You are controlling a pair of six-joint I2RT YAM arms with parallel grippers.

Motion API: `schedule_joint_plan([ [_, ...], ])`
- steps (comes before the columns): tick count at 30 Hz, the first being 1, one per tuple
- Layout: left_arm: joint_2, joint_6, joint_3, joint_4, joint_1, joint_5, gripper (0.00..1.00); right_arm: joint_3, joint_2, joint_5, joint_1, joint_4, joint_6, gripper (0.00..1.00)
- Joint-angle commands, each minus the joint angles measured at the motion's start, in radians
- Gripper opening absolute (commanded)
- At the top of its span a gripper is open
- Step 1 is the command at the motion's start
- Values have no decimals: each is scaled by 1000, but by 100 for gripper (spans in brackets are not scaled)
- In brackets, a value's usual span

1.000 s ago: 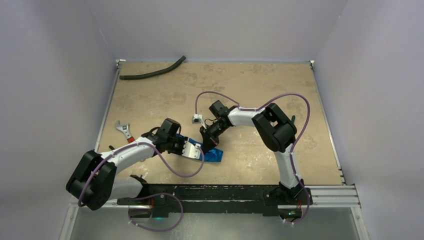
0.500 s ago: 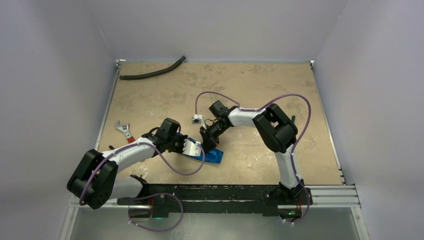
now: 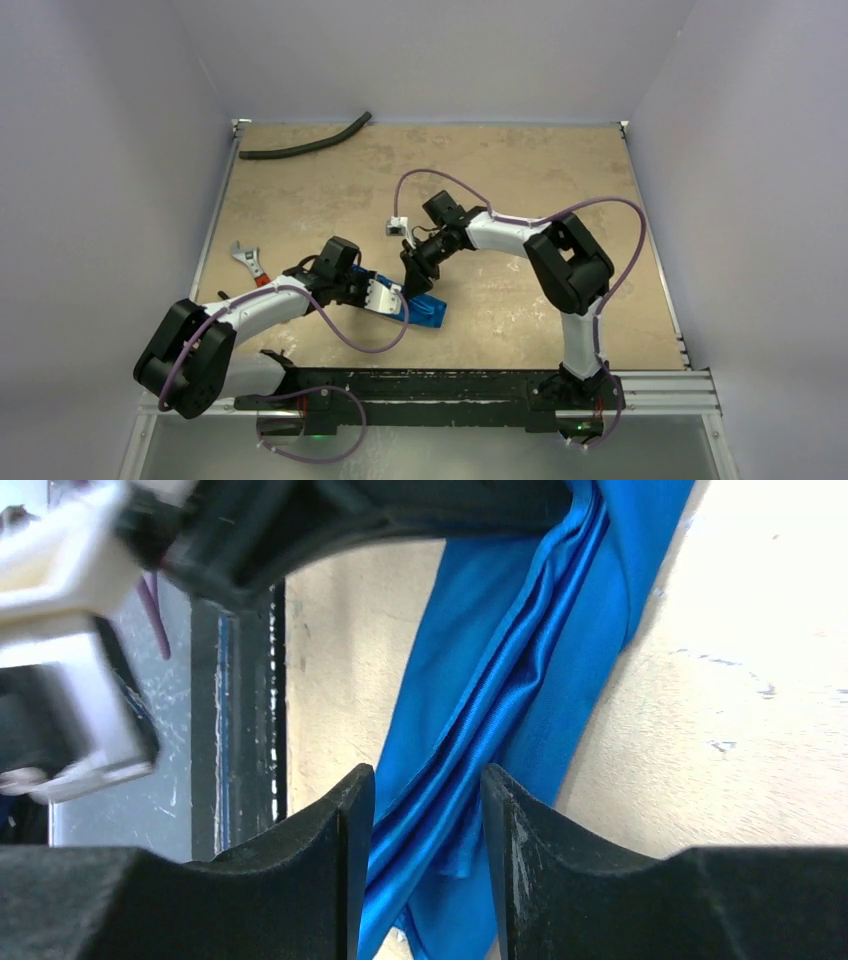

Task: Fold the napkin into a case and place the utensils inside
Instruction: Fold the 2/3-rectangle-folded napkin at the center of the board, then pick up the smaller rectangle-folded napkin from the center of the board.

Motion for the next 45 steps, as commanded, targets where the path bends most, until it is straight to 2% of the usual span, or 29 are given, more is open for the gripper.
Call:
schedule_joint_plan([
  [1, 12, -3, -33, -83, -5, 25, 0, -21, -113, -1, -34, 62, 59, 47],
  [4, 12, -9, -28, -88, -9, 27, 0, -66, -171, -20, -55, 120, 105, 44],
  [5, 12, -11, -27, -90, -9, 27, 0, -83, -191, -31, -63, 141, 123, 38],
  [8, 12, -13, -21, -94, -11, 29, 0, -150, -240, -103, -70, 204, 165, 7],
  [9, 11, -15, -20, -96, -11, 29, 0, -179, -248, -116, -69, 232, 191, 0],
  [14, 10, -15, -20, -98, -11, 29, 0, -344, -300, -178, -36, 459, 377, 0],
  [16, 9, -16, -20, -99, -11, 29, 0, -356, -301, -195, -7, 490, 401, 0],
  [22, 6, -15, -15, -103, -11, 24, 0, -363, -233, -211, 21, 510, 429, 0],
  [26, 5, -15, -14, -103, -10, 24, 0, -374, -178, -162, -3, 495, 448, 0],
  [30, 6, -14, -13, -106, -11, 22, 0, -415, -183, -137, -25, 536, 492, 0],
  [40, 3, -16, -12, -101, -11, 18, 0, -457, -152, -102, -56, 504, 463, 0],
  [45, 1, -47, 9, -93, -11, 24, 0, -455, -112, -1, -65, 478, 461, 0],
])
